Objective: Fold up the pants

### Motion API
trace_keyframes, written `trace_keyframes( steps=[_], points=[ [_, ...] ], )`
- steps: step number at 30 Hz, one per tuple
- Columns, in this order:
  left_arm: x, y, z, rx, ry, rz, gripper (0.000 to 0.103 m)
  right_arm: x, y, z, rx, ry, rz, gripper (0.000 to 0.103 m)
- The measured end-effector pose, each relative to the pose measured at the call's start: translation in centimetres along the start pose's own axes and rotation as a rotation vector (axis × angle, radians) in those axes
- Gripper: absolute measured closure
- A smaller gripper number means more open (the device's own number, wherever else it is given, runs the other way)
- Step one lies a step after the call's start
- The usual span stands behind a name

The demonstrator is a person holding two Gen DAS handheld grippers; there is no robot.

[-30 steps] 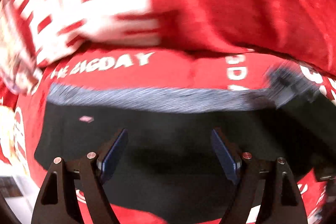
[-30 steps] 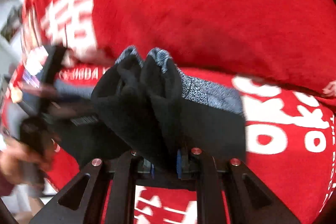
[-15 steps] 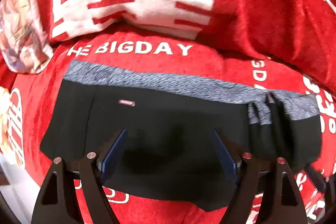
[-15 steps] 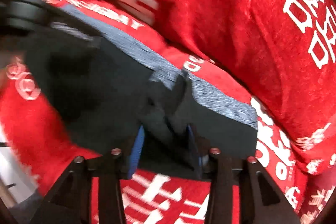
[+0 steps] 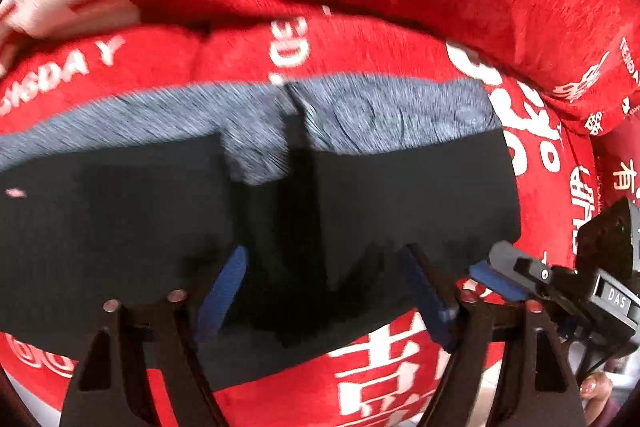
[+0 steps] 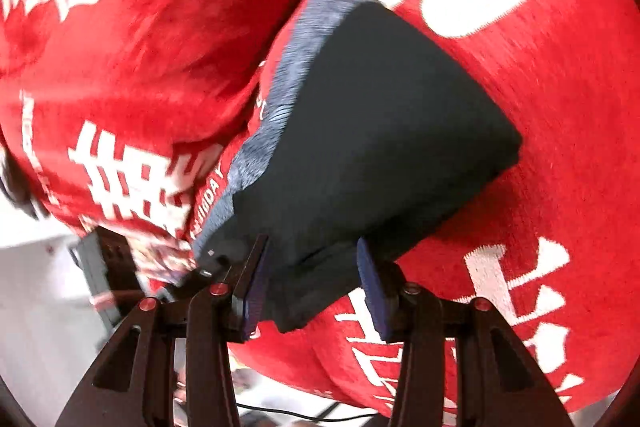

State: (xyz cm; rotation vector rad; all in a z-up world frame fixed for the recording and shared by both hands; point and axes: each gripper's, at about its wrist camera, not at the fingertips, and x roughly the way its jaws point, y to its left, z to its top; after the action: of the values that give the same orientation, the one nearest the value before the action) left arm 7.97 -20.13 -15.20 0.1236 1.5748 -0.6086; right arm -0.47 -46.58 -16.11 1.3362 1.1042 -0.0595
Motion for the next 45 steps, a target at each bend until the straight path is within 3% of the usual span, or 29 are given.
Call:
trace_keyframes(
  steps=[1, 4, 6, 7, 8, 10, 14, 18, 21, 22, 24, 25, 29, 32, 34, 35, 38, 40, 43, 45],
  points=[
    [0.6, -0.1, 0.0, -0.004, 0.019, -0.002, 0.046, 0.2, -0.4, 0.2, 0.023, -0.004, 0.017, 0.055],
    [1.3, -0.5, 0.0, -0.003, 0.028, -0.023, 0.063, 1.1, -1.1, 0.6, 0.071, -0.007, 0.064, 0.055],
    [1.3, -0.7, 0.0, 0.000, 0.021, -0.025, 0.064, 1.6, -1.6, 0.9, 0.103, -0.007, 0.080, 0.069],
    [1.1, -0.8, 0.0, 0.001, 0.015, -0.026, 0.069, 1.8, -1.8, 1.0, 0.117, -0.013, 0.073, 0.094],
    [0.7, -1.0, 0.0, 0.003, 0.010, -0.023, 0.070, 1.6, -2.0, 1.5, 0.127, -0.016, 0.060, 0.097],
    [-0.3, -0.8, -0.2, 0.000, -0.009, -0.037, 0.070, 1.1, -2.0, 1.6, 0.147, -0.028, 0.068, 0.098],
    [-2.9, -0.2, -1.5, 0.022, -0.066, -0.014, 0.070, -0.3, 0.9, 0.8, 0.050, -0.026, 0.072, 0.098],
    [-0.5, 1.4, -3.0, 0.016, -0.018, 0.101, 0.070, 1.1, 1.1, -0.9, 0.044, 0.021, 0.026, 0.098],
    [0.3, 3.0, -3.5, -0.048, -0.037, 0.079, 0.070, 3.6, -0.5, -1.4, 0.069, 0.047, -0.023, 0.099],
    [0.3, 3.1, -3.5, -0.057, -0.048, 0.078, 0.068, 3.8, -0.9, -1.3, 0.069, 0.044, -0.026, 0.099],
    [0.1, 3.0, -3.5, -0.052, -0.062, 0.127, 0.050, 3.8, -0.9, -1.2, 0.054, 0.047, -0.018, 0.099],
    [-0.3, 3.1, -3.6, -0.047, -0.075, 0.162, 0.038, 3.6, -0.6, -1.1, 0.025, 0.056, -0.028, 0.098],
    [-2.4, 3.3, -3.2, -0.034, -0.105, 0.185, 0.037, 2.1, 2.4, -1.0, -0.144, 0.152, -0.079, 0.091],
    [-3.9, 3.1, -2.0, -0.020, -0.142, 0.203, 0.037, -0.4, 5.1, 0.1, -0.290, 0.126, -0.084, 0.082],
    [-4.2, 2.2, -0.8, -0.009, -0.162, 0.197, 0.037, -2.2, 6.3, 1.8, -0.359, 0.056, -0.111, 0.063],
    [-4.1, 1.6, 0.0, 0.001, -0.169, 0.188, 0.037, -3.1, 6.7, 3.3, -0.377, 0.000, -0.135, 0.048],
    [-3.2, -0.1, 1.8, 0.018, -0.180, 0.185, 0.037, -4.2, 6.0, 7.3, -0.372, -0.106, -0.203, 0.045],
    [-2.1, -1.5, 2.9, 0.035, -0.174, 0.170, 0.037, -3.8, 4.6, 9.6, -0.331, -0.115, -0.241, 0.045],
    [-0.7, -3.2, 3.6, 0.058, -0.166, 0.165, 0.037, -2.6, 1.9, 12.3, -0.215, -0.065, -0.137, 0.045],
    [0.5, -3.8, 4.0, 0.065, -0.152, 0.178, 0.037, -1.0, 1.0, 13.6, -0.192, -0.028, -0.112, 0.045]
  ],
)
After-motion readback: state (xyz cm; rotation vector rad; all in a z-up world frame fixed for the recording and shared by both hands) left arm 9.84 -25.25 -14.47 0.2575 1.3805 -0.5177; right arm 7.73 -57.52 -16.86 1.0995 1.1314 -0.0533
